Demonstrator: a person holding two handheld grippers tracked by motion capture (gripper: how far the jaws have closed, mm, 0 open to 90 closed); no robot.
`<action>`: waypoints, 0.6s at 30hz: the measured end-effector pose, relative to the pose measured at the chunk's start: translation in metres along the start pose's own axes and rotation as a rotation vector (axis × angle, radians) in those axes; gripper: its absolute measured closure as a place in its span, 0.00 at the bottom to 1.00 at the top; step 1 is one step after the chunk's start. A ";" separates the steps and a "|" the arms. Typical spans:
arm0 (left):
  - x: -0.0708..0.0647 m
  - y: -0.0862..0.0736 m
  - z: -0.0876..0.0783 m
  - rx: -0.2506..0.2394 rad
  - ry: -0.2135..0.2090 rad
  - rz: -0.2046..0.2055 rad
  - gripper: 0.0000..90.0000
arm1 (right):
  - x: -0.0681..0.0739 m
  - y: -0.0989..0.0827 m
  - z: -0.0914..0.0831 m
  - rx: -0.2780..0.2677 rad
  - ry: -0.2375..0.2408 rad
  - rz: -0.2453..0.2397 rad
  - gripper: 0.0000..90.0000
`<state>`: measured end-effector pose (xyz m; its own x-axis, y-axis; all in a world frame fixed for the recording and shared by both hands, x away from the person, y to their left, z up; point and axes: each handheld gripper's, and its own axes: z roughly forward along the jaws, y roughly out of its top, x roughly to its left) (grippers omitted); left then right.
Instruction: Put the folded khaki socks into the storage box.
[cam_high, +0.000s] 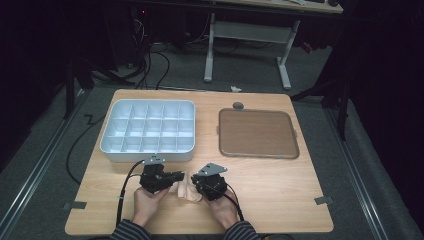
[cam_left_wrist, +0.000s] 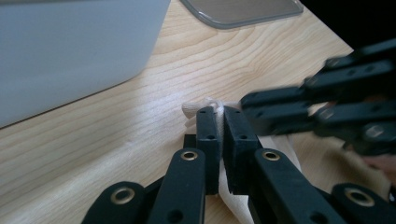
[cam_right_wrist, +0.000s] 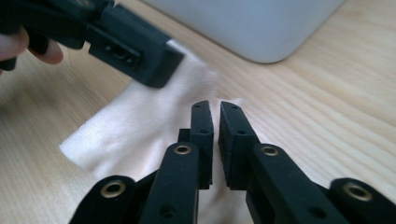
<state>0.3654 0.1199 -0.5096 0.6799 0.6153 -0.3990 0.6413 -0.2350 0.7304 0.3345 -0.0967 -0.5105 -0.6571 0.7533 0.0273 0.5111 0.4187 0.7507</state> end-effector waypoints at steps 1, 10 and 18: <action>0.000 0.000 -0.001 0.001 0.004 0.000 0.96 | -0.001 0.000 -0.004 -0.007 -0.005 0.002 0.92; -0.002 0.000 0.001 0.001 0.018 -0.004 0.96 | -0.010 -0.008 -0.025 -0.034 -0.038 0.072 0.75; -0.004 0.000 -0.001 -0.001 0.018 0.000 0.96 | -0.007 -0.015 -0.016 0.012 -0.033 0.081 0.73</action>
<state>0.3626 0.1179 -0.5078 0.6733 0.6289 -0.3888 0.6408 -0.2339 0.7312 0.3227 -0.1166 -0.5115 -0.5946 0.8014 0.0654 0.5683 0.3613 0.7392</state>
